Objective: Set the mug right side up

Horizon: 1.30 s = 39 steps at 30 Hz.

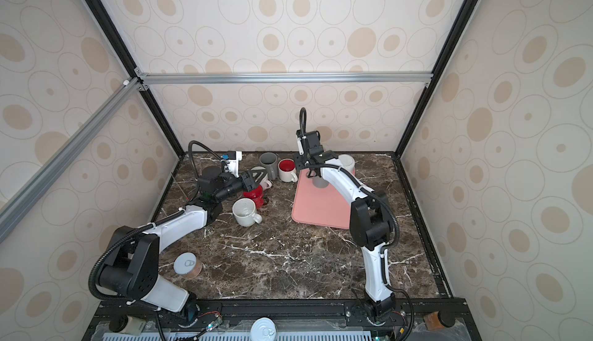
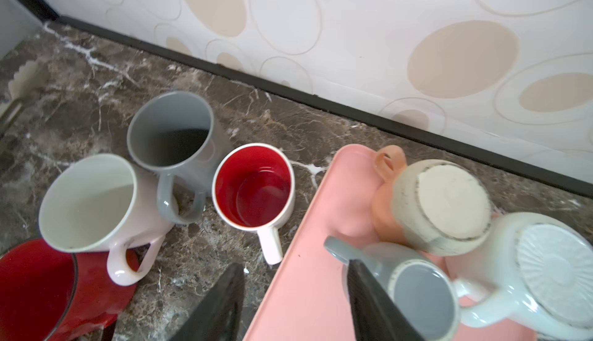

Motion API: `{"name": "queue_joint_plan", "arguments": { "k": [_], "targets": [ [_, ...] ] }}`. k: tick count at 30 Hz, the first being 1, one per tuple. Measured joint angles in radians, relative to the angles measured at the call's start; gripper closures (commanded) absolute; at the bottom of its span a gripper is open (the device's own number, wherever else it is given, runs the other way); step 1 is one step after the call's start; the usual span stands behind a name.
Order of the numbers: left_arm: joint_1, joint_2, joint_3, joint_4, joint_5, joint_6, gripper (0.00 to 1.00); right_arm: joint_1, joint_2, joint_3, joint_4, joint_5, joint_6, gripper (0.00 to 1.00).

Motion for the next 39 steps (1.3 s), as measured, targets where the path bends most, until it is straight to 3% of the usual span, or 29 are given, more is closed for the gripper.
{"name": "queue_joint_plan", "arguments": {
  "k": [4, 9, 21, 29, 39],
  "targets": [
    [-0.032, 0.018, 0.021, -0.036, -0.011, 0.031, 0.5, -0.075, 0.063, 0.132, -0.119, 0.004, 0.05, 0.33],
    [-0.047, 0.029, 0.021, -0.058, -0.013, 0.043, 0.5, -0.141, 0.208, 0.313, -0.258, -0.005, 0.081, 0.35],
    [-0.056, 0.029, 0.021, -0.06, -0.014, 0.05, 0.5, -0.126, 0.272, 0.311, -0.363, -0.037, 0.072, 0.47],
    [-0.09, 0.105, 0.1, -0.129, -0.013, 0.107, 0.5, -0.127, 0.192, 0.171, -0.32, -0.08, 0.043, 0.58],
    [-0.151, 0.234, 0.26, -0.354, -0.006, 0.35, 0.49, -0.127, 0.018, -0.114, -0.261, -0.28, -0.029, 0.6]
  ]
}}
